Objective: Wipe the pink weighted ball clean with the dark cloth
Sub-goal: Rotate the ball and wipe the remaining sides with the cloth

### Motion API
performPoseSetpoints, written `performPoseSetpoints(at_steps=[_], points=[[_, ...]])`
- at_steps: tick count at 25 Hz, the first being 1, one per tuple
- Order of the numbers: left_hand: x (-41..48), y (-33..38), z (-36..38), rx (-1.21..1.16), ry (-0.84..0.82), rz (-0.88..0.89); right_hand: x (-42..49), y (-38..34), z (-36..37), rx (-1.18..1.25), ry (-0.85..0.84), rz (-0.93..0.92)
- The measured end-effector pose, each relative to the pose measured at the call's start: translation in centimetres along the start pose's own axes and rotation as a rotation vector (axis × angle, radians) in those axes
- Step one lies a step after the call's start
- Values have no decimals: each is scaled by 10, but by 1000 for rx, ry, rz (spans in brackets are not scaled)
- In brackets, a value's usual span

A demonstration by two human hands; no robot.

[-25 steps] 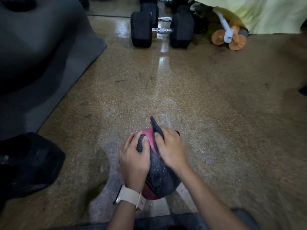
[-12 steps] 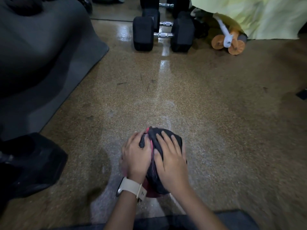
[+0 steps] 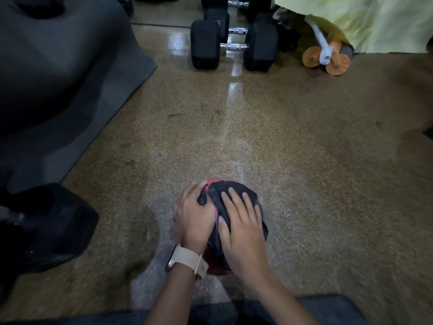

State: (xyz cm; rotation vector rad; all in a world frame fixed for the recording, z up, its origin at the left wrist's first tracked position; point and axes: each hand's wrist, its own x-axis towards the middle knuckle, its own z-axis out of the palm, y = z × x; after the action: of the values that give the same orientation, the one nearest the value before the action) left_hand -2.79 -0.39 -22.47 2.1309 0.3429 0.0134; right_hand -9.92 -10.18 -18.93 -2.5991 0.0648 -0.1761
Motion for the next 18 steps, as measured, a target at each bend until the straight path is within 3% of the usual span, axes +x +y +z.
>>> performPoseSetpoints(at_steps=[2, 5, 7, 10, 13, 18], points=[[0, -5, 1, 17, 2, 27, 17, 8, -3, 34, -33, -10], [-7, -4, 3, 74, -19, 42, 86, 28, -5, 133, -218, 228], [-8, 0, 2, 87, -16, 25, 98, 27, -5, 126, -246, 286], [-2, 0, 0, 25, -14, 11, 32, 9, -1, 68, -51, 61], [0, -4, -3, -31, -19, 3, -8, 13, -5, 152, -47, -30], [-8, -3, -2, 22, 12, 22, 78, 29, -3, 219, -143, 275]])
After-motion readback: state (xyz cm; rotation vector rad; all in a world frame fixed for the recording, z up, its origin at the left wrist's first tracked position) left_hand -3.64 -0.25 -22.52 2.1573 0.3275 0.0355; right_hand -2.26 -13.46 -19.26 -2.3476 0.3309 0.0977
